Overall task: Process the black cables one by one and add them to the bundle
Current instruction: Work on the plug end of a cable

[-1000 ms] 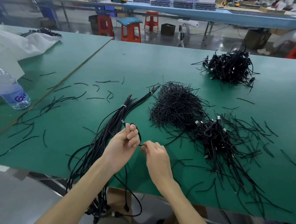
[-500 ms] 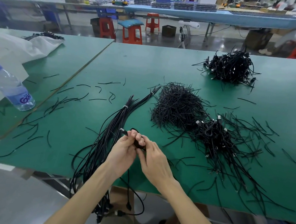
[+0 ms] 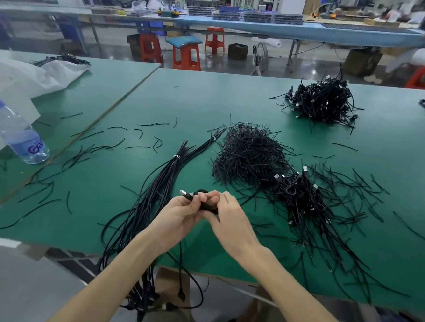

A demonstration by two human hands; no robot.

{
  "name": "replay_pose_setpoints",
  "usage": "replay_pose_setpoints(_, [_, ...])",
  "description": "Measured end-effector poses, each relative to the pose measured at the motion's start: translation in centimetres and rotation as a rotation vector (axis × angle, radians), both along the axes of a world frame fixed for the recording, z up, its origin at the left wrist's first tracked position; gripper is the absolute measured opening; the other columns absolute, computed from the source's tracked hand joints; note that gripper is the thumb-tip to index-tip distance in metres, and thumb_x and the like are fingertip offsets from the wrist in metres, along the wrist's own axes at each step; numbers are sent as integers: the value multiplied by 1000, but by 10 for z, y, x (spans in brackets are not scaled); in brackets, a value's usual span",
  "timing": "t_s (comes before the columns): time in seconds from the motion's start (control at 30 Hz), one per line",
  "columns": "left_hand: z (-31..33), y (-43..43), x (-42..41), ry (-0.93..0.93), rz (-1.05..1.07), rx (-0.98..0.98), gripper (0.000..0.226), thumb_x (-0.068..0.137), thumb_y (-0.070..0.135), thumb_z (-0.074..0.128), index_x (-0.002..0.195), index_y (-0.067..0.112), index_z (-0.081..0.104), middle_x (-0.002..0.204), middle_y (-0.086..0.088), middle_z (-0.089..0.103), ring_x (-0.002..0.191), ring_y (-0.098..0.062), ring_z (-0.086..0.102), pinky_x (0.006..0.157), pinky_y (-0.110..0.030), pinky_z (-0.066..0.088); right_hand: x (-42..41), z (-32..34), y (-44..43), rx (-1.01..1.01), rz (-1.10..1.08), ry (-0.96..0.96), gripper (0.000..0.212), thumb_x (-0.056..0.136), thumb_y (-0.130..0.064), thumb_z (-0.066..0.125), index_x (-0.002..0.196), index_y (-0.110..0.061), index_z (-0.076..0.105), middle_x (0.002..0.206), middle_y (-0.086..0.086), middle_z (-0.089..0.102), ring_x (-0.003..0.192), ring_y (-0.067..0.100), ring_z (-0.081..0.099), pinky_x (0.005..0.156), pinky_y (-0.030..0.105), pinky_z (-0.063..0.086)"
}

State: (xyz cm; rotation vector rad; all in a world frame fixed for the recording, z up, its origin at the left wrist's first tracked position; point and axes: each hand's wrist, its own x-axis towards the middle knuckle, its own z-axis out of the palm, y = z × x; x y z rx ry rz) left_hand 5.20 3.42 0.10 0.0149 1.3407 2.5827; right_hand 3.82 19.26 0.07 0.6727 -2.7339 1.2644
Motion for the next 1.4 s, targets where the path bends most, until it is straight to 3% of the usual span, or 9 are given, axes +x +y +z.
replay_pose_setpoints(0.17, [5, 2, 7, 44, 36, -343, 27, 98, 27, 62, 106, 6, 77, 111, -18, 74, 105, -26, 70, 93, -35, 57, -1, 8, 14, 309, -2, 171, 40, 106, -20, 50, 144, -11, 44, 123, 2, 50, 119, 18, 48, 81, 35, 54])
replay_pose_setpoints(0.37, [7, -2, 13, -101, 115, -624, 34, 79, 41, 81, 89, 9, 82, 92, -8, 78, 67, -21, 70, 70, -26, 58, 6, 5, 27, 579, 34, 297, 16, 110, -19, 37, 114, -13, 52, 108, 2, 51, 102, 21, 51, 61, 28, 38])
replay_pose_setpoints(0.53, [9, -10, 13, -16, -122, -965, 36, 97, 46, 64, 97, 12, 75, 86, -1, 78, 73, -20, 75, 68, -26, 59, 10, -1, 37, 652, 124, 300, 11, 105, -7, 42, 107, -15, 49, 102, 2, 50, 94, 21, 48, 61, 31, 37])
replay_pose_setpoints(0.67, [12, -15, 7, 158, -300, -1283, 39, 105, 46, 46, 102, 15, 68, 87, -3, 75, 76, -24, 72, 72, -36, 57, 11, -4, 41, 704, 207, 301, 31, 87, 10, 56, 98, -17, 46, 94, 0, 47, 82, 17, 35, 57, 30, 34])
replay_pose_setpoints(0.9, [18, -9, 9, 245, -509, -1162, 36, 111, 37, 34, 100, 17, 62, 82, -1, 65, 62, -20, 58, 62, -30, 51, 9, 1, 38, 696, 300, 434, 34, 73, 11, 68, 92, -15, 57, 86, 1, 55, 78, 20, 53, 50, 27, 35])
replay_pose_setpoints(1.03, [16, -7, 8, 202, -535, -1097, 50, 111, 40, 29, 107, -2, 56, 71, -3, 42, 53, -17, 31, 49, -24, 30, 2, 1, 36, 682, 343, 422, 26, 87, 6, 59, 99, -16, 53, 96, 1, 54, 89, 20, 51, 62, 32, 44])
replay_pose_setpoints(1.1, [13, -6, 7, 178, -532, -1064, 46, 111, 41, 28, 99, 3, 52, 70, 4, 36, 54, -13, 25, 49, -23, 25, -2, -1, 36, 683, 358, 426, 21, 93, 3, 55, 101, -16, 53, 98, 0, 54, 91, 19, 48, 71, 32, 45])
replay_pose_setpoints(1.23, [3, -3, 3, 149, -388, -1014, 41, 112, 40, 28, 84, 16, 46, 64, 10, 32, 52, -10, 23, 46, -22, 22, -12, 0, 33, 628, 323, 572, 8, 104, -16, 52, 101, -16, 59, 96, 0, 58, 89, 22, 54, 81, 35, 48])
replay_pose_setpoints(1.4, [-8, -7, -17, 143, 2, -948, 37, 111, 33, 36, 81, 15, 48, 59, 10, 38, 47, -10, 29, 43, -24, 25, -27, 3, 31, 574, 84, 744, 42, 99, -30, 62, 135, -9, 57, 128, 6, 58, 120, 27, 54, 106, 42, 42])
